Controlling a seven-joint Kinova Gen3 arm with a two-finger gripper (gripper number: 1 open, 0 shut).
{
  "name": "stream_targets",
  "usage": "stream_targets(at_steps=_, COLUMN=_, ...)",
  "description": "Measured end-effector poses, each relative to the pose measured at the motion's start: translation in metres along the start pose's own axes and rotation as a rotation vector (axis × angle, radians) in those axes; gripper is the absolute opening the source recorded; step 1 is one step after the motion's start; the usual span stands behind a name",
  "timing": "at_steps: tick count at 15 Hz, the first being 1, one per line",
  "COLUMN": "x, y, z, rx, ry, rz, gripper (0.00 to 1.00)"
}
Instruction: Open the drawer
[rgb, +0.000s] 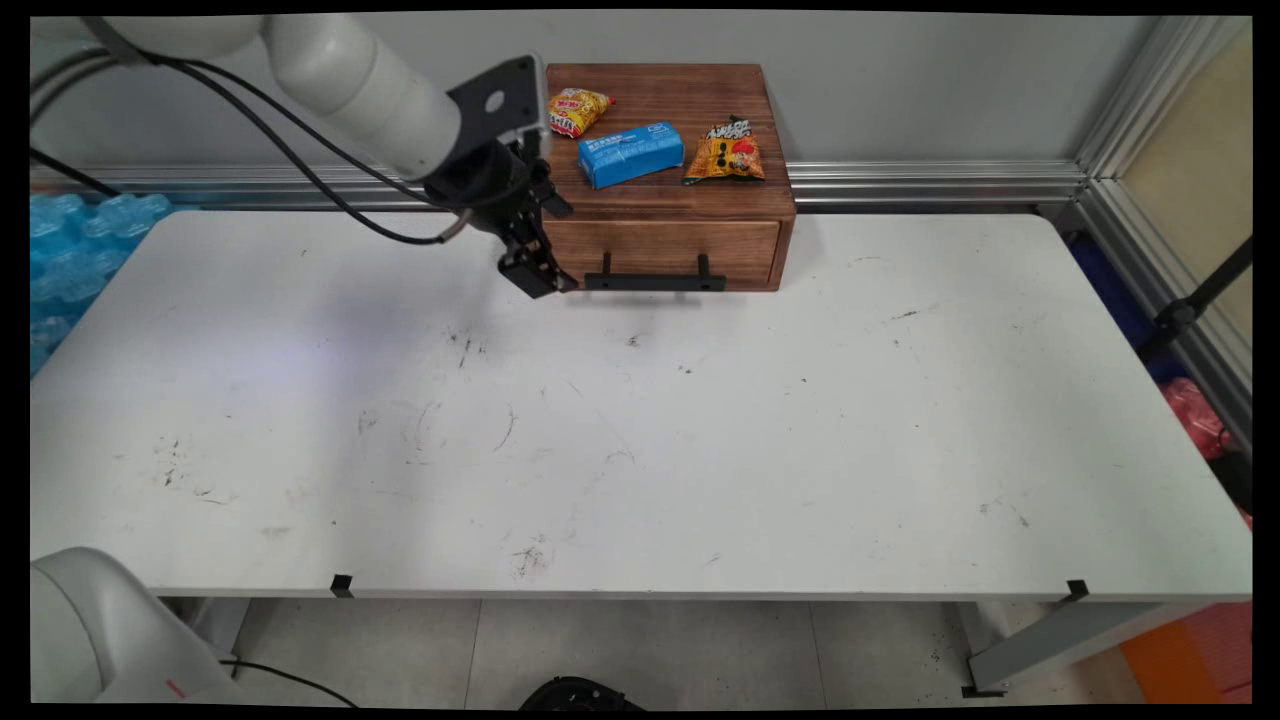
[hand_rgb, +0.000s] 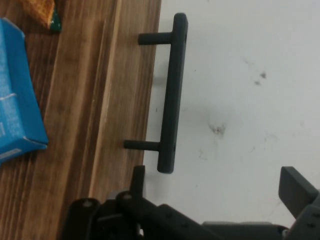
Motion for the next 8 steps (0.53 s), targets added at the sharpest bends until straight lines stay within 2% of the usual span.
stream_targets(at_steps=8, x=-0.005, y=-0.007, z=0.059, rx=0.011, ry=-0.023, rz=-0.024, gripper=1.0)
